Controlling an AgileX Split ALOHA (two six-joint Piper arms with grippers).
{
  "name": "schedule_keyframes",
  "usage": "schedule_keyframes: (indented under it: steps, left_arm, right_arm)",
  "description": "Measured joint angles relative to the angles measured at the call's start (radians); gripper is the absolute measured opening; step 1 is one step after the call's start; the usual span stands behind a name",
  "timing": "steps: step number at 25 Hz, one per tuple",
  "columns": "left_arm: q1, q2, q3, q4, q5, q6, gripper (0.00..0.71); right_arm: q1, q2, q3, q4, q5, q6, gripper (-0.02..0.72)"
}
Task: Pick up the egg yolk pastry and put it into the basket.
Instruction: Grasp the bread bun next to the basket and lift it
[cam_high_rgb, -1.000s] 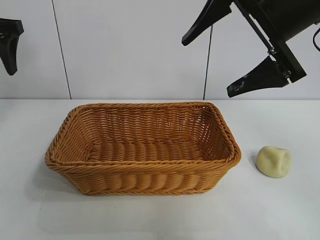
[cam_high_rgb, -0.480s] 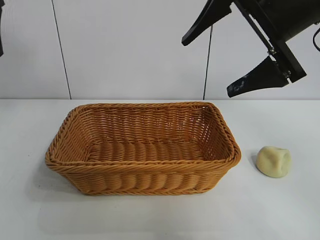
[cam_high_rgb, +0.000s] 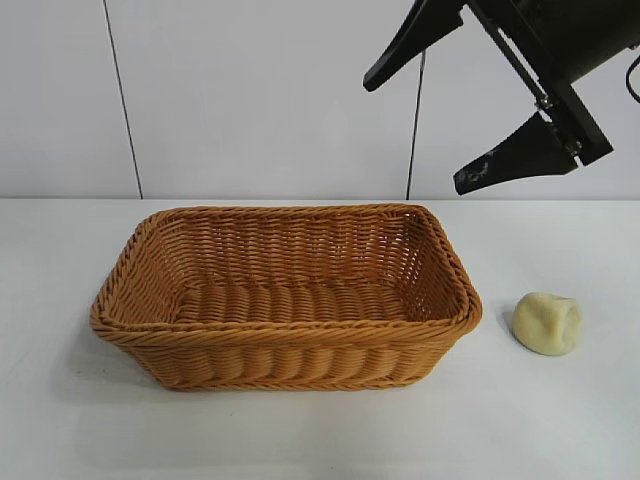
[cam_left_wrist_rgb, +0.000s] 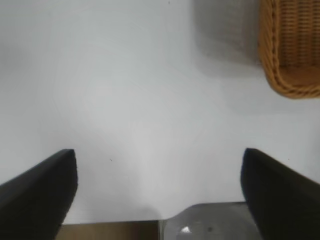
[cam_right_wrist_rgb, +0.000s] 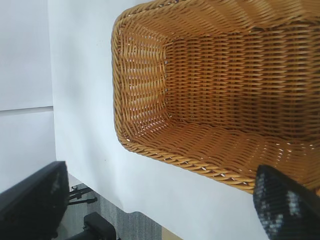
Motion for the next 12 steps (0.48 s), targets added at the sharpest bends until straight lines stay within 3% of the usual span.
schedule_keyframes:
  steps: [5,12]
  left_arm:
    - [0.000,-0.234,0.202,0.000,-0.016,0.000,0.654]
    - [0.000,-0.599,0.441,-0.025,-0.133,0.000,0.654]
  right_arm:
    - [0.000,0.000,0.000,0.000,0.000,0.000,0.694]
    - [0.000,0.000,0.000,0.000,0.000,0.000,0.694]
